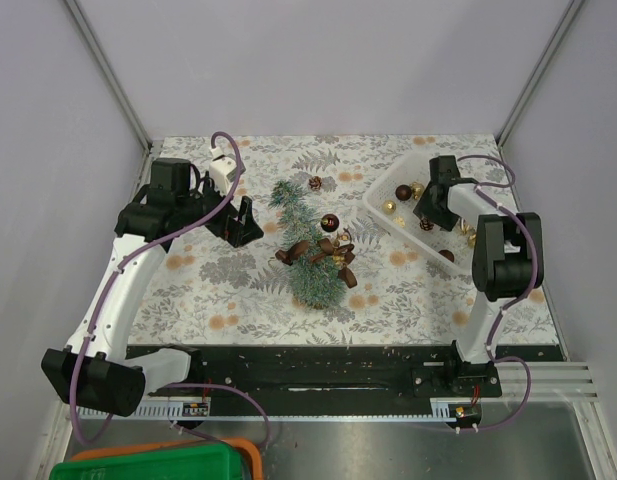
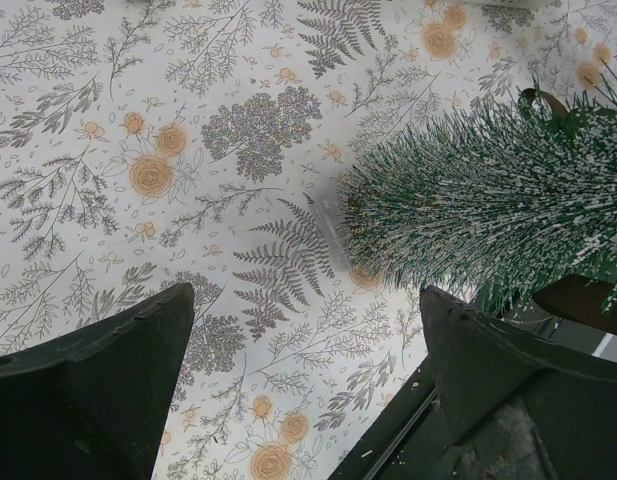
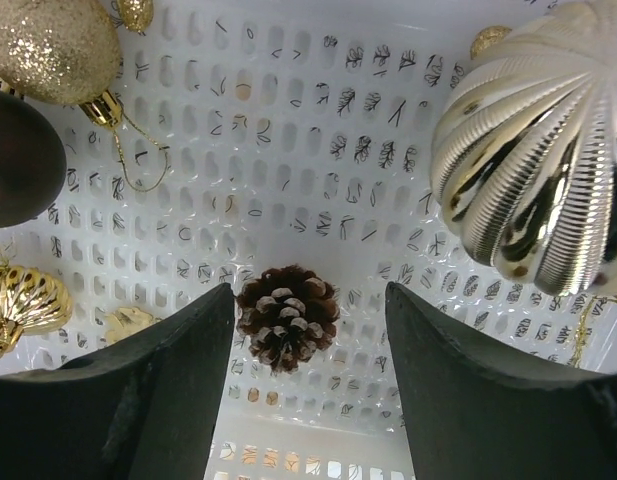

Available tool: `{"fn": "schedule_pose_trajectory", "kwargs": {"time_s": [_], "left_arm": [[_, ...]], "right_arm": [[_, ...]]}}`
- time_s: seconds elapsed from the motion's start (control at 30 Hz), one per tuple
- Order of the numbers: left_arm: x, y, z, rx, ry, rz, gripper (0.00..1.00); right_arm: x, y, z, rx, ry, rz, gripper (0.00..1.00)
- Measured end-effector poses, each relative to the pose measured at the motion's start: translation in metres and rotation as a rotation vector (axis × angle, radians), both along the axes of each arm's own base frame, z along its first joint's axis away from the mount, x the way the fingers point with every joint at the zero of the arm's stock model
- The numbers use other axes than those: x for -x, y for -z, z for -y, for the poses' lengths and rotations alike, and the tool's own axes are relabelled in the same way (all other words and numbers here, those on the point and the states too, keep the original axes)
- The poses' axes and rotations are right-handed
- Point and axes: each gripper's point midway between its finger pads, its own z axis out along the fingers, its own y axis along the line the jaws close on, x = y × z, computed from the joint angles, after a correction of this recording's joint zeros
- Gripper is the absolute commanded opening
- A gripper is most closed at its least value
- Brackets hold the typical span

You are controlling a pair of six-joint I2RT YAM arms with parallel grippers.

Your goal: Decorate the small christmas tree

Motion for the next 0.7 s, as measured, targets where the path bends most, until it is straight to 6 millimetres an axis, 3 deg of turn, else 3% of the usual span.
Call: {"fn": "schedule_pose_trajectory", "kwargs": {"time_s": [0.23, 0.57, 0.7], "left_arm": [[0.000, -0.002, 0.000, 0.001, 0.000, 0.004, 0.99], [0.000, -0.003, 0.000, -0.001, -0.002, 0.004, 0.99], [0.000, -0.003, -0.001, -0.001, -0.003, 0.005, 0.99]], "right_arm": [[0.000, 0.007, -0.004, 0.015, -0.013, -0.017, 0.65], [0.000, 0.007, -0.008, 0.015, -0.021, -0.017, 0.43], [-0.002, -0.009, -0.010, 0.001, -0.027, 0.019, 0.32]]}}
